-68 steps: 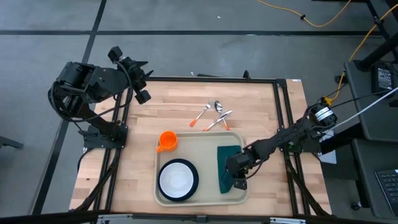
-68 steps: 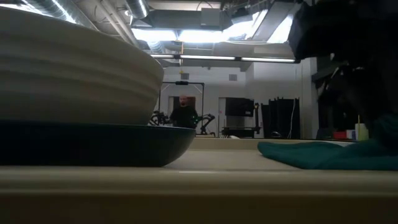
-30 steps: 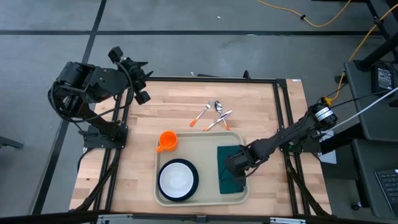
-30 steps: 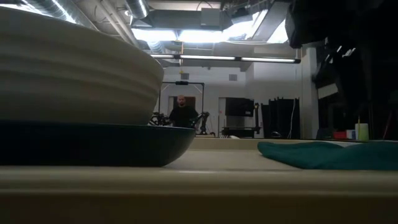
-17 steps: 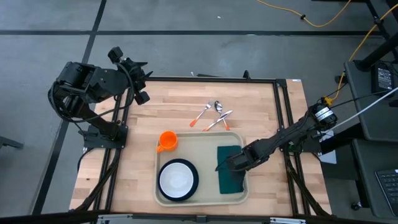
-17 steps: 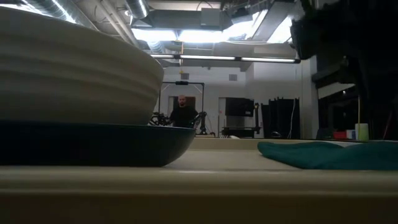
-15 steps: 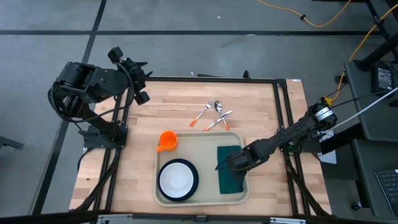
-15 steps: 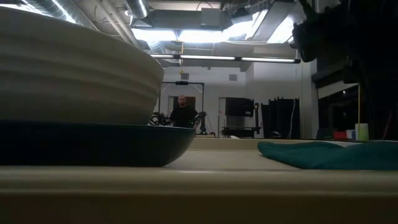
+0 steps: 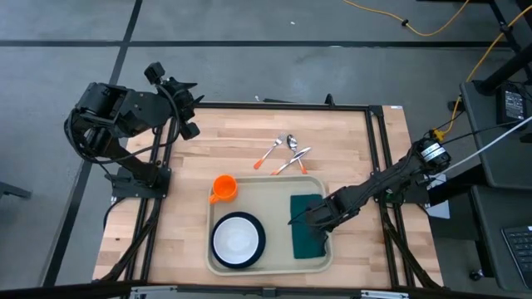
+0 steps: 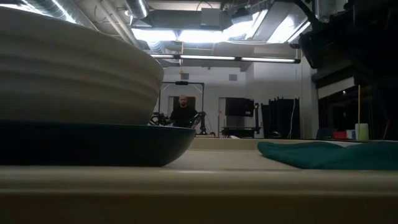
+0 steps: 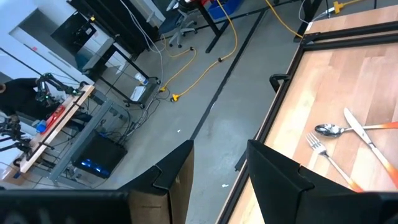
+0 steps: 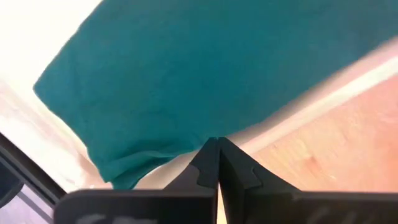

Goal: Set up tray
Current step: Put the green napkin on the brown serving tray to the right of the black plate

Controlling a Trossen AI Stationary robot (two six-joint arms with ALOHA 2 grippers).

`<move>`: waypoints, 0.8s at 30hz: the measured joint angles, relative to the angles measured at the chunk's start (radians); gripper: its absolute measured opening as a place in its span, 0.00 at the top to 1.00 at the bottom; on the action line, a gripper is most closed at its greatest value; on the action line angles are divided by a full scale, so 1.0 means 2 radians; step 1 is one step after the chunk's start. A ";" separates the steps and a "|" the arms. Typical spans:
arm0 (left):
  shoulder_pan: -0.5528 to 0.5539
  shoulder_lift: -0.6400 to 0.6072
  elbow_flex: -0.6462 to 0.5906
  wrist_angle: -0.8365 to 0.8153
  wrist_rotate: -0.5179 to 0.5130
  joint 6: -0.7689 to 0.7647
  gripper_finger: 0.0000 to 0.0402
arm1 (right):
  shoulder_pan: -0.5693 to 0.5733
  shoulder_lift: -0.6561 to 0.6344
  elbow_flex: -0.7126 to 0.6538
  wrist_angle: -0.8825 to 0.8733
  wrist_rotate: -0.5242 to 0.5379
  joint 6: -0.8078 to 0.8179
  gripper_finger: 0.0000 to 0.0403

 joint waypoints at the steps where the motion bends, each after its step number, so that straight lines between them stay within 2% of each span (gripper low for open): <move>1: 0.000 0.000 0.000 0.000 0.000 0.000 0.64 | 0.000 0.000 0.000 0.000 0.000 0.000 0.98; 16: 0.000 0.000 0.000 0.000 0.000 -0.002 0.64 | -0.023 0.037 0.000 0.002 -0.020 -0.016 0.99; 24: 0.000 0.000 0.000 0.000 0.000 -0.001 0.64 | -0.035 0.055 0.000 0.031 -0.041 -0.039 1.00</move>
